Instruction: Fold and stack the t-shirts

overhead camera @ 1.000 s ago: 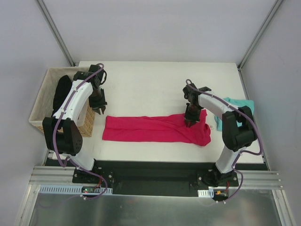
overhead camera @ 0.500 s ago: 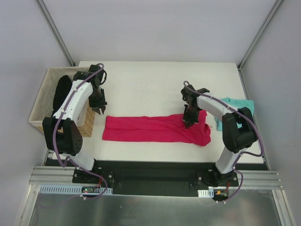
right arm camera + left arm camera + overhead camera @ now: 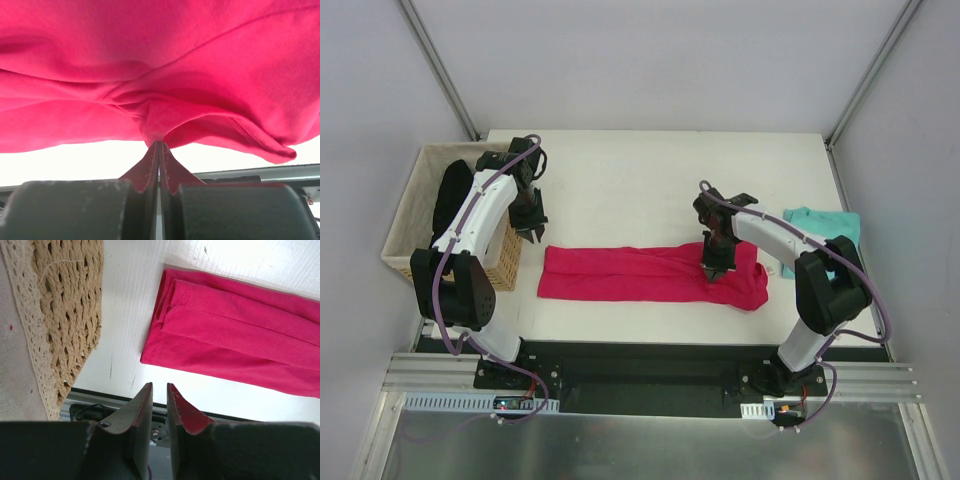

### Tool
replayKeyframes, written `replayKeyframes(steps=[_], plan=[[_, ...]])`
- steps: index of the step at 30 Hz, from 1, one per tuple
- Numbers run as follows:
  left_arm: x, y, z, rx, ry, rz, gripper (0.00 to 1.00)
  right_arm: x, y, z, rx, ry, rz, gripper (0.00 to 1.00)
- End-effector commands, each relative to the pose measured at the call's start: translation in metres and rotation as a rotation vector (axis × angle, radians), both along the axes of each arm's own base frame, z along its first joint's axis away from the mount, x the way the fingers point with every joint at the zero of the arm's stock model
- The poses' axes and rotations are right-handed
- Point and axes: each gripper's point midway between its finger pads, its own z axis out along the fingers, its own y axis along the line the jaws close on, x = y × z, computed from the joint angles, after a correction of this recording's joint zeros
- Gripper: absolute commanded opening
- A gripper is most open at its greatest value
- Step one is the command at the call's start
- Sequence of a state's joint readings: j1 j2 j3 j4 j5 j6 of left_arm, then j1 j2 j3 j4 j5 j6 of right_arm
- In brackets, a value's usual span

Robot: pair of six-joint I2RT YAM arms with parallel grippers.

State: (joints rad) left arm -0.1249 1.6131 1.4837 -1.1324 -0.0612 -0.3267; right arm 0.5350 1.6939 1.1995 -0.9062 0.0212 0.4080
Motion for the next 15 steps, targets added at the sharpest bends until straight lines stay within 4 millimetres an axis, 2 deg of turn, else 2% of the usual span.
replayKeyframes(steps=[1, 15], plan=[[-0.004, -0.003, 0.014, -0.018, -0.039, 0.006, 0.17, -0.014, -0.003, 0.014, -0.004, 0.019, -0.001, 0.01], [-0.007, -0.004, 0.009, -0.019, -0.026, 0.012, 0.17, -0.033, -0.003, 0.022, -0.015, 0.047, 0.051, 0.01]])
